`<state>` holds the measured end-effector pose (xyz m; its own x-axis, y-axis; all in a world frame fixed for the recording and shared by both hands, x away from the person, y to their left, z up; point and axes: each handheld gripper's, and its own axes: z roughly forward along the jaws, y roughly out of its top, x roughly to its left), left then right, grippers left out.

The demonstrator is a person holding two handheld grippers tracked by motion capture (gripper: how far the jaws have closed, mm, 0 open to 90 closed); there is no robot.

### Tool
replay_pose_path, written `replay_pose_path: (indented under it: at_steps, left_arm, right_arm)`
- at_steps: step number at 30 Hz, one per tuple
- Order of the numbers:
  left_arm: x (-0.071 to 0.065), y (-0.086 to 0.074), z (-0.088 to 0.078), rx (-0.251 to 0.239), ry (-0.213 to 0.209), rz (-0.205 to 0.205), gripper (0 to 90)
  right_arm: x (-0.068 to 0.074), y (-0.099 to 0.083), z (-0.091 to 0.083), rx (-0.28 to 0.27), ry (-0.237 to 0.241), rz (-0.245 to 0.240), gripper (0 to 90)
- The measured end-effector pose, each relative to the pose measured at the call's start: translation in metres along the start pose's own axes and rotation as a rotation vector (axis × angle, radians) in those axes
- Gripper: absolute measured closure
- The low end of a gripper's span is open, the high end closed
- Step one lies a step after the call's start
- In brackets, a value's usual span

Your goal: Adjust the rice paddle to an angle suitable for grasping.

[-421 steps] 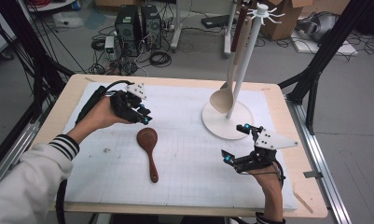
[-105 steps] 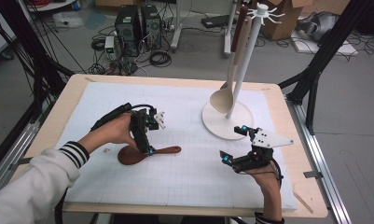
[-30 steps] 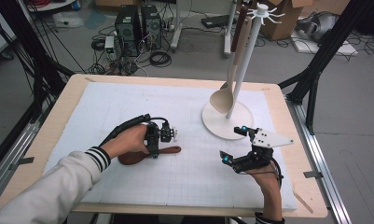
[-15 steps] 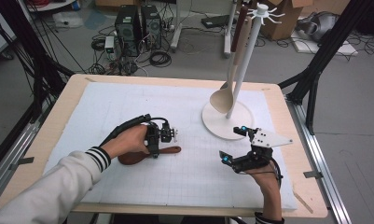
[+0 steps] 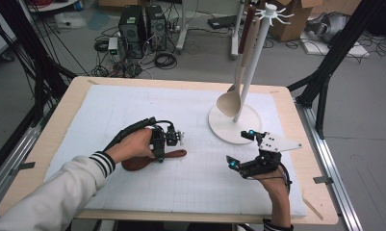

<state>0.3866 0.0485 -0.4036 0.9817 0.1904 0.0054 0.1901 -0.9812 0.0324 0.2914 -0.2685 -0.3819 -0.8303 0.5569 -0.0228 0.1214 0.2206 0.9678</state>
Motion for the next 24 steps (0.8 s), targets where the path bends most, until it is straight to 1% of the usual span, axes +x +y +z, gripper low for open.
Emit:
replay_pose_path:
  at_steps: [6,11,13,17,24]
  left_arm:
    - [-0.001,-0.001,-0.002,-0.018,-0.003,-0.002,77.6]
    - [0.001,-0.005,-0.010,-0.056,-0.001,-0.016,77.6]
    - [0.003,-0.008,-0.014,-0.072,-0.008,-0.024,77.6]
    - [0.006,-0.014,-0.022,-0.115,0.001,-0.034,77.6]
    - [0.010,-0.024,-0.038,-0.211,0.004,-0.041,77.8]
  right_arm:
    - [0.000,0.000,0.000,0.000,0.000,0.000,0.3]
    - [0.000,0.000,0.000,0.005,0.002,0.005,0.3]
    - [0.001,0.000,0.001,0.006,0.000,0.005,0.3]
    - [0.000,0.000,0.002,0.006,-0.006,-0.002,0.3]
    - [0.000,-0.001,0.002,0.004,-0.013,0.006,0.3]
